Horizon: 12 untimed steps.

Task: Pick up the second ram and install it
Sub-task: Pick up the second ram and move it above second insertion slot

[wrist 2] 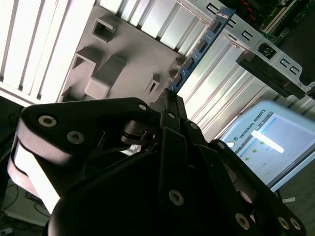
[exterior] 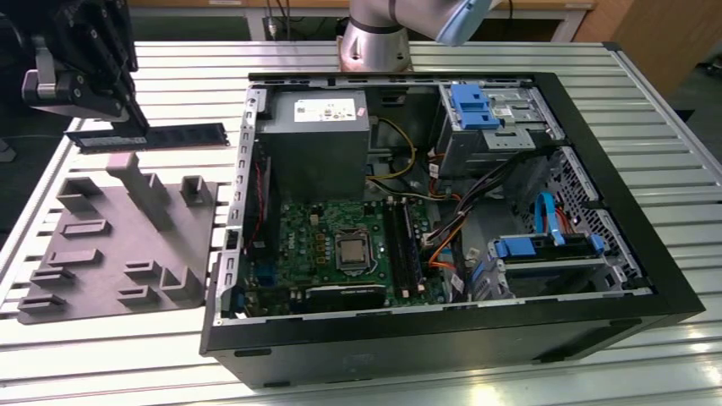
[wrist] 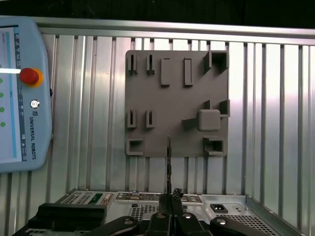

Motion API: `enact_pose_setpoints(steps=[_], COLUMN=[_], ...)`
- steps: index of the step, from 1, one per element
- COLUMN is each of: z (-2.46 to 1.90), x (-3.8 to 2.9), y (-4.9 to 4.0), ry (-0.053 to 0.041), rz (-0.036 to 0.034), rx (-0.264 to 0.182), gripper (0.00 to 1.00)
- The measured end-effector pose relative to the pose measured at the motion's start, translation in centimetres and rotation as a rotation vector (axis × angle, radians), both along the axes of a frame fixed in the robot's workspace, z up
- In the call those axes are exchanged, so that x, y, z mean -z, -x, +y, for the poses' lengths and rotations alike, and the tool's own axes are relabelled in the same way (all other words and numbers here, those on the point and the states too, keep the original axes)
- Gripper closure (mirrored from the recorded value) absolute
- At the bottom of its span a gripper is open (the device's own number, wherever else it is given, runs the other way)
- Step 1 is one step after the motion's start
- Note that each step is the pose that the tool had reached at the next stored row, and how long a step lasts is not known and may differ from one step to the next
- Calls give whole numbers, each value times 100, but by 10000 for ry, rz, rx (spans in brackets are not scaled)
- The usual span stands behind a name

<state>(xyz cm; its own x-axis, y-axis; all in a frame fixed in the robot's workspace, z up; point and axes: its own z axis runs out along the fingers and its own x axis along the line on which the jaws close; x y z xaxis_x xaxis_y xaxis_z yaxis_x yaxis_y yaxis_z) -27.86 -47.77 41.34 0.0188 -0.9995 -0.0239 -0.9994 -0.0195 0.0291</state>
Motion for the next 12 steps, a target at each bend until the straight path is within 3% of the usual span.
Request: enact_pose_setpoints(steps=[12], z=[15], x=[0], y=[-83], ry=[1], rz=[0], rx=[0], gripper=[88])
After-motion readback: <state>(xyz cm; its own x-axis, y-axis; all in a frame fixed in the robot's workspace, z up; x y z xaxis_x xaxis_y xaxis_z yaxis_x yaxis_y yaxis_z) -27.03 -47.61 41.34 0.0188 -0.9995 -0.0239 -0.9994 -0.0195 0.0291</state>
